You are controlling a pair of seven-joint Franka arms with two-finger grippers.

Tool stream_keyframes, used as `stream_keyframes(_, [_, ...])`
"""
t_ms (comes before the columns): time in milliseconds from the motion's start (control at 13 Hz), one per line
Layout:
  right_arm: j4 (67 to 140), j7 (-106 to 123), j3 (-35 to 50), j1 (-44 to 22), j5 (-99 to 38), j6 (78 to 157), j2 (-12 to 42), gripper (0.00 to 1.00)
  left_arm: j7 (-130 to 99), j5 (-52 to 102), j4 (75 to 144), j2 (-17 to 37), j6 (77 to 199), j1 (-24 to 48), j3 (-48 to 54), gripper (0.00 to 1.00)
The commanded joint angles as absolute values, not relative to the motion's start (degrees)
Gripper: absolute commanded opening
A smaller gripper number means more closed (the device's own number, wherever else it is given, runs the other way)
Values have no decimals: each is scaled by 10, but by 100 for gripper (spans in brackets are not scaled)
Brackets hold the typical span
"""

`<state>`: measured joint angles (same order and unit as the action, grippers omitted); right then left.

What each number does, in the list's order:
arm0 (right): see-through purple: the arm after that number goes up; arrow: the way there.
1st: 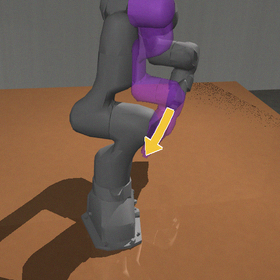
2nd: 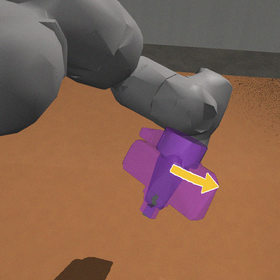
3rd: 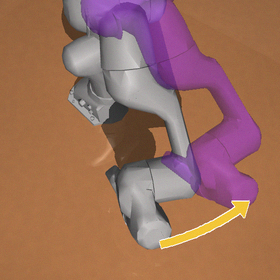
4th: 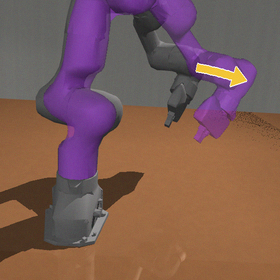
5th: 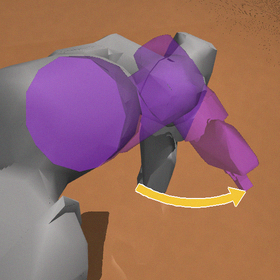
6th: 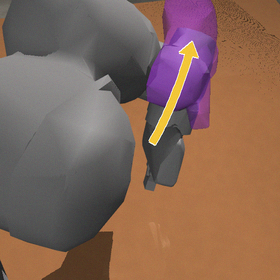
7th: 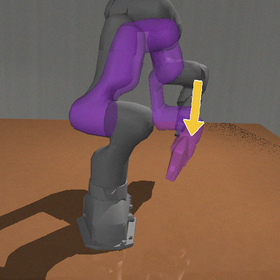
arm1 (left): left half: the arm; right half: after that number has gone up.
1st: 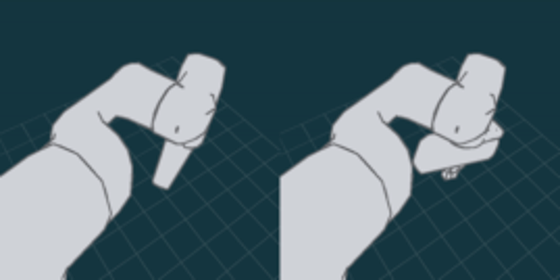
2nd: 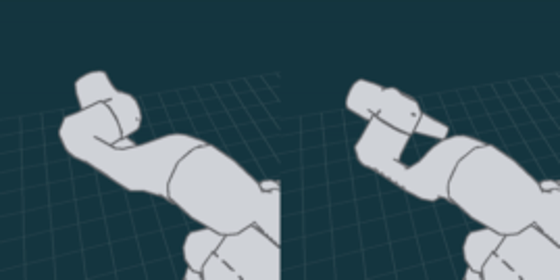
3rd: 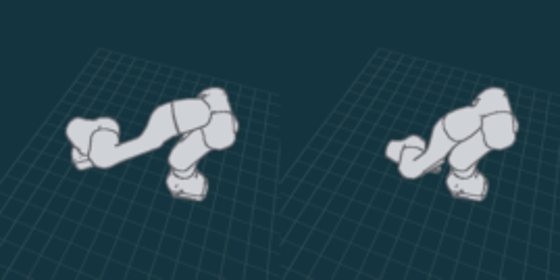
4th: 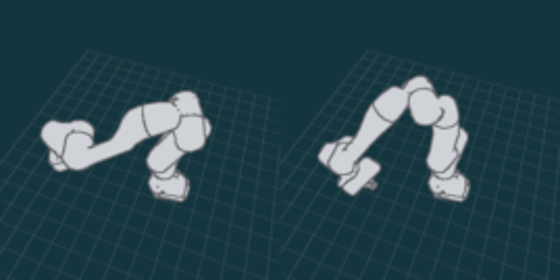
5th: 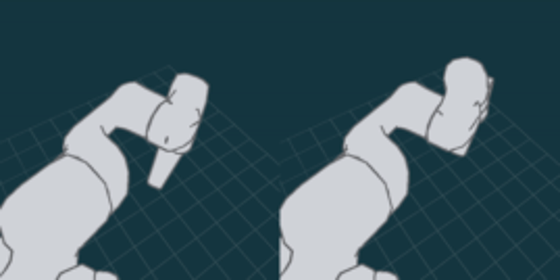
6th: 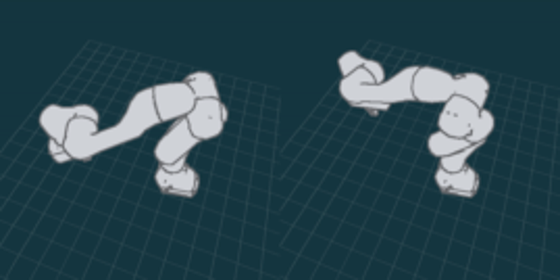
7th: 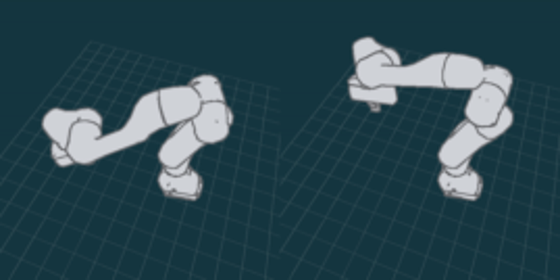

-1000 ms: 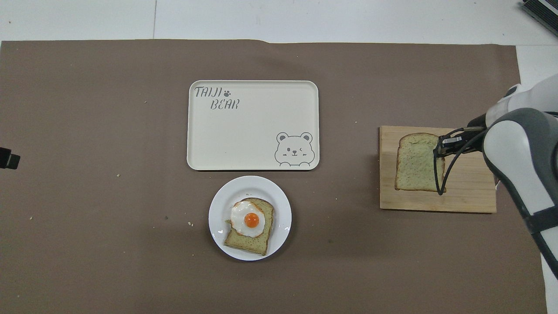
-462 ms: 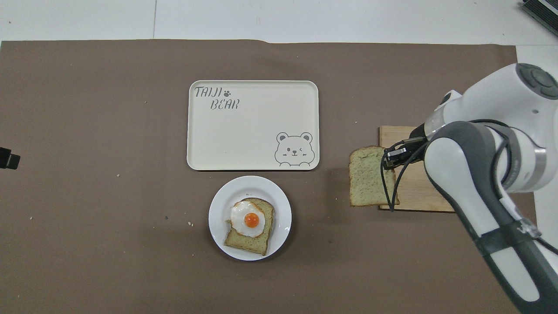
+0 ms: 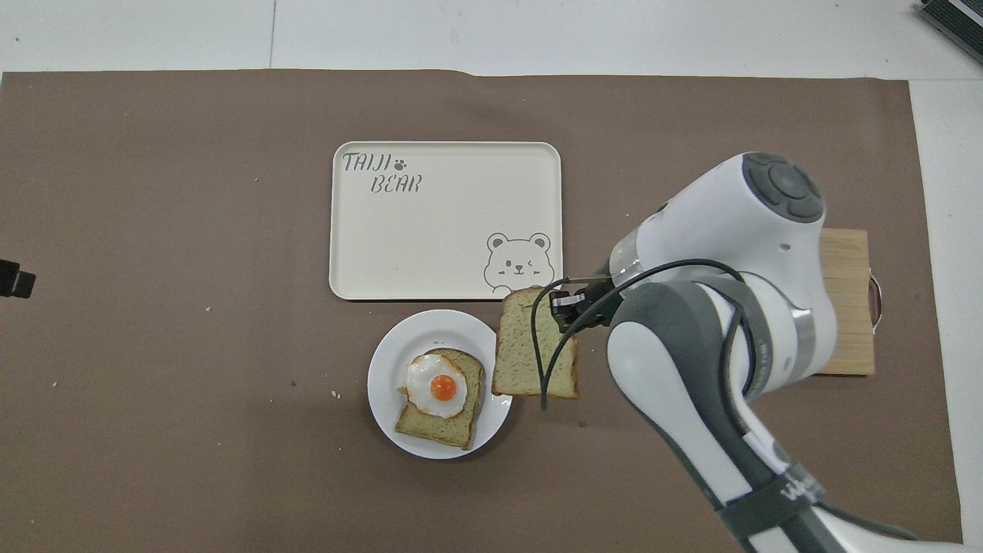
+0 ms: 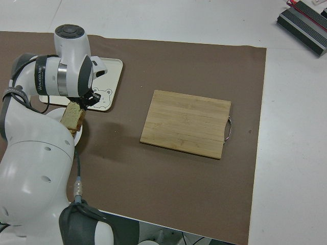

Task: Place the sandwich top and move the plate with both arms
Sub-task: 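Lift the bread slice with the right gripper toward the plate, then lower the bread onto the egg toast and open the right gripper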

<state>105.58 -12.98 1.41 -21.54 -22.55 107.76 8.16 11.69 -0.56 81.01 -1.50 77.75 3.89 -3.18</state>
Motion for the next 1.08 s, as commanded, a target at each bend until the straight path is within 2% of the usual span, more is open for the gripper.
stream_keyframes(0, [1078,-161,12,-261,-243,1119,72,0,118,-11,803,-15,766,44,-36,100])
stream_keyframes(615, [1099,-158,11,-338,-267,1246,141,0,118,-11,803,-15,766,44,-36,100])
stream_keyframes(1000, [1110,-122,11,-352,-266,1262,163,0,118,-11,803,-15,766,44,-36,100])
